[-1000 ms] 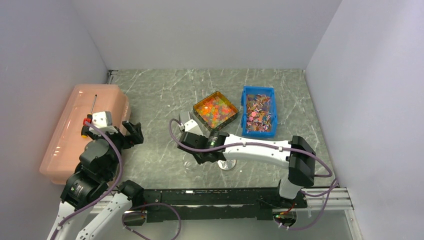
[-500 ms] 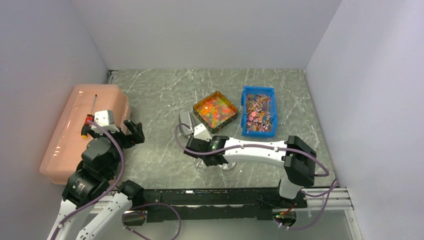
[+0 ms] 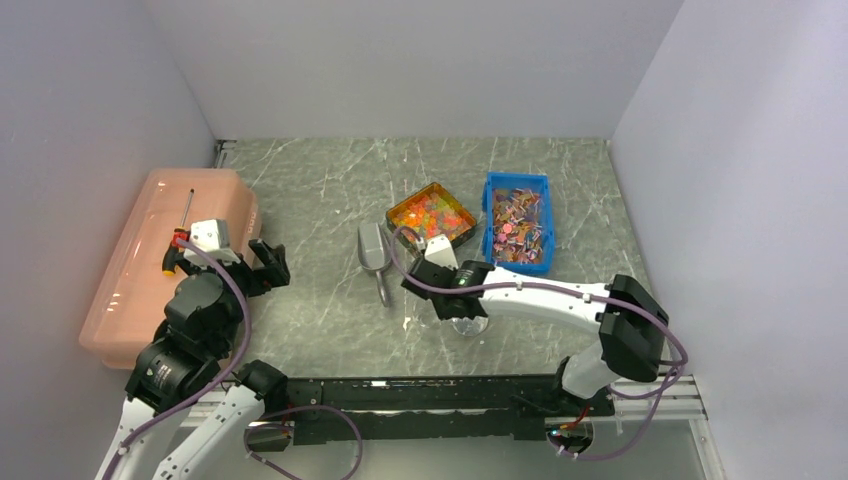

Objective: Pack the candies
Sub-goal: Adjust the packing bottle at the center of the board.

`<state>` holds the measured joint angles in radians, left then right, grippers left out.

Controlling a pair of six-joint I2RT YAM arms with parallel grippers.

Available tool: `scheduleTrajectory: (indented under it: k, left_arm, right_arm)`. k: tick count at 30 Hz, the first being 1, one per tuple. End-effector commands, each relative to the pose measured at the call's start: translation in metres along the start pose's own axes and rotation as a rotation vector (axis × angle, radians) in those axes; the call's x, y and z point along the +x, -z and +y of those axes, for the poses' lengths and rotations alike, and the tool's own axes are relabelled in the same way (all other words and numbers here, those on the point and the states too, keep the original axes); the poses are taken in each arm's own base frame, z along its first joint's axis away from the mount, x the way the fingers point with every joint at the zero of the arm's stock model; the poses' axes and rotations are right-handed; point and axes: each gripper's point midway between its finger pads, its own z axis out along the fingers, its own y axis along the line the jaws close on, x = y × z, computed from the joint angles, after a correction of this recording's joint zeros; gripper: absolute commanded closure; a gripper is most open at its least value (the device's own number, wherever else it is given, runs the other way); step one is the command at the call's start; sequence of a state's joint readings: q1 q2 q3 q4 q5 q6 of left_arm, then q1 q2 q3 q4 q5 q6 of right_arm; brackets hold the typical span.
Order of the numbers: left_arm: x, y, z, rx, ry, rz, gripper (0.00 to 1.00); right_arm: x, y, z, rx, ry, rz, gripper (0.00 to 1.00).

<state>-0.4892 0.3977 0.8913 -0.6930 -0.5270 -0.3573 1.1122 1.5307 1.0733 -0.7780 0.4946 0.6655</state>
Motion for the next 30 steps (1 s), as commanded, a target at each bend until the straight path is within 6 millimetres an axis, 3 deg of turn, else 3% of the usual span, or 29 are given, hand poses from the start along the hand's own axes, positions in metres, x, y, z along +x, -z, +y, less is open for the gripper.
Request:
scheduleTrajectory:
  k: [1, 10, 17, 22, 30]
  left_arm:
    - [-0.006, -0.005, -0.006, 0.013, 0.013, -0.016, 0.01]
    - [-0.005, -0.006, -0.006, 0.012, 0.011, -0.012, 0.01]
    - [-0.005, -0.005, -0.006, 0.017, 0.008, -0.012, 0.01]
    - [-0.005, -0.005, -0.007, 0.02, 0.007, -0.012, 0.01]
    - [-0.006, -0.004, -0.008, 0.026, 0.008, -0.015, 0.01]
  right_arm:
    - [-0.006, -0.002, -0.013, -0.001, -0.054, -0.026, 1.0]
    - [-0.032, 0.001, -0.011, -0.027, -0.09, -0.06, 1.0]
    - [-0.042, -0.006, -0.002, -0.063, -0.105, -0.056, 1.0]
    - [-0.043, -0.008, -0.003, -0.047, -0.103, -0.049, 0.93]
    - [-0.05, -0.004, -0.009, -0.025, -0.113, -0.061, 0.72]
